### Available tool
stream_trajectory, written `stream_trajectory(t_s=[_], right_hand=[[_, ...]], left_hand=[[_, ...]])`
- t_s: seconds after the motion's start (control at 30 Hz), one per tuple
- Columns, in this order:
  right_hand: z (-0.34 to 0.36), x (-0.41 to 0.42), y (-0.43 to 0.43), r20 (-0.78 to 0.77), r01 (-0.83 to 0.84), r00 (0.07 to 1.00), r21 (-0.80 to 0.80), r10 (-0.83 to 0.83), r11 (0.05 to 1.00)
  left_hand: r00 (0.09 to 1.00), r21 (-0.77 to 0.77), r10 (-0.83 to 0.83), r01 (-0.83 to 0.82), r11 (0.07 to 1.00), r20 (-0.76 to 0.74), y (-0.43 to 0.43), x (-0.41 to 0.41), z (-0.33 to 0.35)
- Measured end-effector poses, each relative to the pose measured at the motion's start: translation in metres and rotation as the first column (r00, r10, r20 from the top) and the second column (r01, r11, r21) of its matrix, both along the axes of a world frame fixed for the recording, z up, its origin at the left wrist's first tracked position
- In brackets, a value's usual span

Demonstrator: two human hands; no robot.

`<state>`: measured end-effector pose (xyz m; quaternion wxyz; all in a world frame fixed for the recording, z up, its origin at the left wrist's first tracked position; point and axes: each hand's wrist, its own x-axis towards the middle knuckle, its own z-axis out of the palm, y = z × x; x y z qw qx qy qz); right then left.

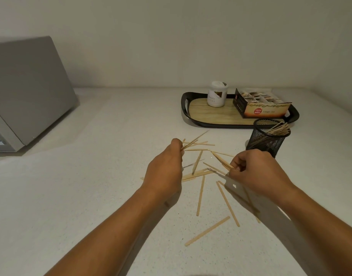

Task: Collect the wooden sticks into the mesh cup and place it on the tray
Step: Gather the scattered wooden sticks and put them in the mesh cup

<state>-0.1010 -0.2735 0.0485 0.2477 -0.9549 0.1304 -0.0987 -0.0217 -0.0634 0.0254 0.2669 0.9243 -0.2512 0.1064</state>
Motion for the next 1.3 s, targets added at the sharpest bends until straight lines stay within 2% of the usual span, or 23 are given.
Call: stream_trajectory(t_s=[0.07,0.17,0.23,0.3,0.4,0.5,0.6,0.77,0.83,0.97,1.03,1.1,1.13,1.2,1.27,1.3], right_hand=[[-0.001,-0.001,0.001,0.004,-0.001,1.000,0.014,0.001,1.000],[-0.001,0.000,0.004,0.032,0.004,0.999,0.094,-0.007,0.996],[0.000,0.001,0.009,0.064,0.009,0.998,0.227,-0.024,0.974],[0.004,0.000,0.016,0.105,-0.006,0.994,0.388,-0.038,0.922],[0.014,-0.002,0.034,0.150,-0.070,0.988,0.586,-0.024,0.807],[0.023,-0.001,0.058,0.170,-0.138,0.985,0.622,0.039,0.771],[0.024,0.002,0.075,0.173,-0.185,0.979,0.577,0.103,0.795],[0.020,0.004,0.083,0.114,-0.160,0.986,0.447,0.121,0.880],[0.017,0.002,0.084,0.081,-0.163,0.987,0.459,0.142,0.873],[0.014,-0.003,0.081,0.079,-0.084,0.996,0.558,0.048,0.826],[0.013,-0.007,0.080,0.081,0.005,0.993,0.695,-0.086,0.719],[0.013,-0.014,0.081,0.017,0.103,0.977,0.834,-0.212,0.542],[0.012,-0.016,0.083,-0.039,0.151,0.964,0.894,-0.262,0.422],[0.010,-0.020,0.090,-0.201,0.251,0.922,0.961,-0.331,0.114],[0.014,-0.023,0.099,-0.344,0.301,0.897,0.935,-0.279,-0.185],[0.017,-0.025,0.103,-0.371,0.302,0.903,0.906,-0.217,-0.295]], left_hand=[[1.000,-0.137,0.010,-0.013,0.991,-0.024,-0.002,0.001,0.000],[0.997,-0.422,-0.024,-0.011,0.907,-0.078,-0.007,0.001,0.004],[0.988,-0.583,-0.054,-0.041,0.812,-0.144,-0.010,0.000,0.010],[0.938,-0.718,-0.097,-0.186,0.671,-0.334,-0.013,-0.002,0.016],[0.784,-0.723,-0.185,-0.416,0.552,-0.592,-0.019,-0.008,0.021],[0.693,-0.764,-0.368,-0.428,0.483,-0.620,-0.026,-0.018,0.019],[0.635,-0.796,-0.491,-0.393,0.460,-0.597,-0.034,-0.033,0.015],[0.515,-0.669,-0.441,-0.660,0.343,-0.735,-0.040,-0.035,0.005],[0.494,-0.611,-0.401,-0.751,0.251,-0.771,-0.040,-0.032,0.004],[0.543,-0.606,-0.401,-0.794,0.041,-0.738,-0.037,-0.026,0.007],[0.585,-0.626,-0.438,-0.777,-0.061,-0.683,-0.035,-0.021,0.013],[0.631,-0.658,-0.463,-0.742,-0.126,-0.623,-0.032,-0.017,0.021],[0.658,-0.682,-0.466,-0.716,-0.145,-0.591,-0.031,-0.017,0.025],[0.722,-0.752,-0.451,-0.642,-0.151,-0.525,-0.031,-0.018,0.032],[0.776,-0.829,-0.432,-0.549,-0.105,-0.459,-0.032,-0.024,0.036],[0.792,-0.863,-0.431,-0.501,-0.056,-0.432,-0.033,-0.028,0.037]])
